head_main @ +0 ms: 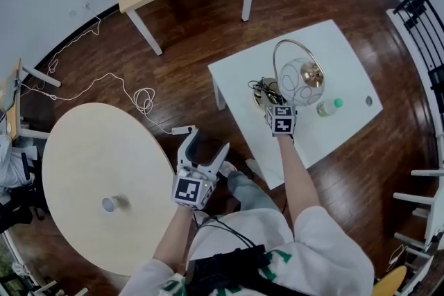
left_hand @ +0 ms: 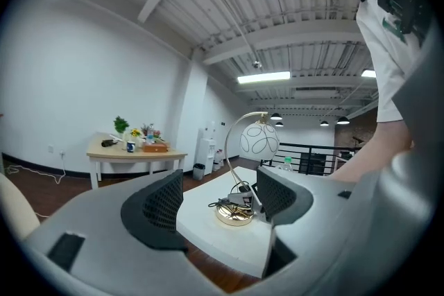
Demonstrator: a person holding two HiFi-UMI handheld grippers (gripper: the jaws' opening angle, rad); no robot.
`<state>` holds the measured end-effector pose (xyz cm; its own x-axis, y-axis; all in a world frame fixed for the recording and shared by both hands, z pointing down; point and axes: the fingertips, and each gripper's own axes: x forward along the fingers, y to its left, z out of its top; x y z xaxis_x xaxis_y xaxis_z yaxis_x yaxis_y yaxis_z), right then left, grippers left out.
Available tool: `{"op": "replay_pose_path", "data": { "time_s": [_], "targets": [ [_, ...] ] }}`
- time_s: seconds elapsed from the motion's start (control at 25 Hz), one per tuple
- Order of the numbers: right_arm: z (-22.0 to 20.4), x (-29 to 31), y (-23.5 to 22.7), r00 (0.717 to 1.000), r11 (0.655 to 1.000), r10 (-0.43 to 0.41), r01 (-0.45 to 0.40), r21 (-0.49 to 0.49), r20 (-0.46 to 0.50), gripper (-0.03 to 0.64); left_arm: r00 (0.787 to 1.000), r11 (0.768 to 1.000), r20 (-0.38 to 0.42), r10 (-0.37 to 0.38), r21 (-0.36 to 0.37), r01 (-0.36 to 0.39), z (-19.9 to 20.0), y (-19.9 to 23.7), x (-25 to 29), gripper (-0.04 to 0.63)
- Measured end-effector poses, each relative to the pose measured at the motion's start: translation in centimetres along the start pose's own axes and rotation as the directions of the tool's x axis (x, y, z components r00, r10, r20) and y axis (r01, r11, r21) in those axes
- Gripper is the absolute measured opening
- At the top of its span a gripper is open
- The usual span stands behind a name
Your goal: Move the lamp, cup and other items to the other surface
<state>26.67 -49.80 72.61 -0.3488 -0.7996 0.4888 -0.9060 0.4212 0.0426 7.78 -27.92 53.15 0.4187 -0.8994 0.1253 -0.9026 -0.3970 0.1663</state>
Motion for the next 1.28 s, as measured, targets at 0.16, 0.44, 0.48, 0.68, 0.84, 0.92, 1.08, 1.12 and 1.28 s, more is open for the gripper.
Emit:
{"op": "replay_pose_path", "data": {
  "time_s": [0.16, 0.44, 0.48, 0.68, 0.84, 0.92, 1.08, 1.12, 1.28],
  "targets": [
    [0.9, -1.8, 0.8, 0.997, 0.999, 0.040, -0.041, 0.012, 0.069, 0.399, 0.999, 0.999, 0.013, 0.034, 0.019, -0.034, 1.2, 1.0, -3.1, 0.331],
    [1.0, -8.3, 2.1, 0.994, 0.997, 0.049, -0.054, 0.060, 0.095, 0.399, 0.995, 0.996, 0.054, 0.084, 0.034, -0.086, 3.3, 1.9, -8.7, 0.331],
    [1.1, -9.5, 3.3, 0.991, 0.995, 0.069, -0.076, 0.058, 0.114, 0.399, 0.994, 0.995, 0.060, 0.093, 0.032, -0.095, 3.6, 2.0, -9.6, 0.331],
    [3.9, -15.3, 13.2, 0.947, 0.967, 0.252, -0.251, -0.027, 0.202, 0.399, 0.983, 0.985, 0.084, 0.164, 0.041, -0.168, 3.6, 3.2, -14.9, 0.331],
    [7.3, -19.6, 21.5, 0.895, 0.938, 0.346, -0.327, -0.114, 0.281, 0.400, 0.958, 0.964, 0.117, 0.262, 0.020, -0.266, 4.2, 4.6, -19.8, 0.331],
    [8.8, -21.5, 26.1, 0.859, 0.911, 0.412, -0.391, -0.128, 0.303, 0.400, 0.940, 0.948, 0.130, 0.315, 0.010, -0.319, 4.5, 5.5, -22.7, 0.331],
    [10.8, -24.0, 33.6, 0.774, 0.842, 0.539, -0.501, -0.198, 0.332, 0.400, 0.889, 0.897, 0.159, 0.429, 0.036, -0.440, 2.8, 7.8, -28.7, 0.331],
    [11.2, -24.5, 35.3, 0.749, 0.821, 0.570, -0.533, -0.204, 0.338, 0.400, 0.872, 0.880, 0.170, 0.460, 0.043, -0.472, 2.3, 8.4, -30.3, 0.331],
    [12.6, -26.1, 42.1, 0.648, 0.727, 0.686, -0.633, -0.266, 0.331, 0.399, 0.805, 0.820, 0.178, 0.566, -0.022, -0.571, 4.3, 9.0, -34.9, 0.331]
  ]
}}
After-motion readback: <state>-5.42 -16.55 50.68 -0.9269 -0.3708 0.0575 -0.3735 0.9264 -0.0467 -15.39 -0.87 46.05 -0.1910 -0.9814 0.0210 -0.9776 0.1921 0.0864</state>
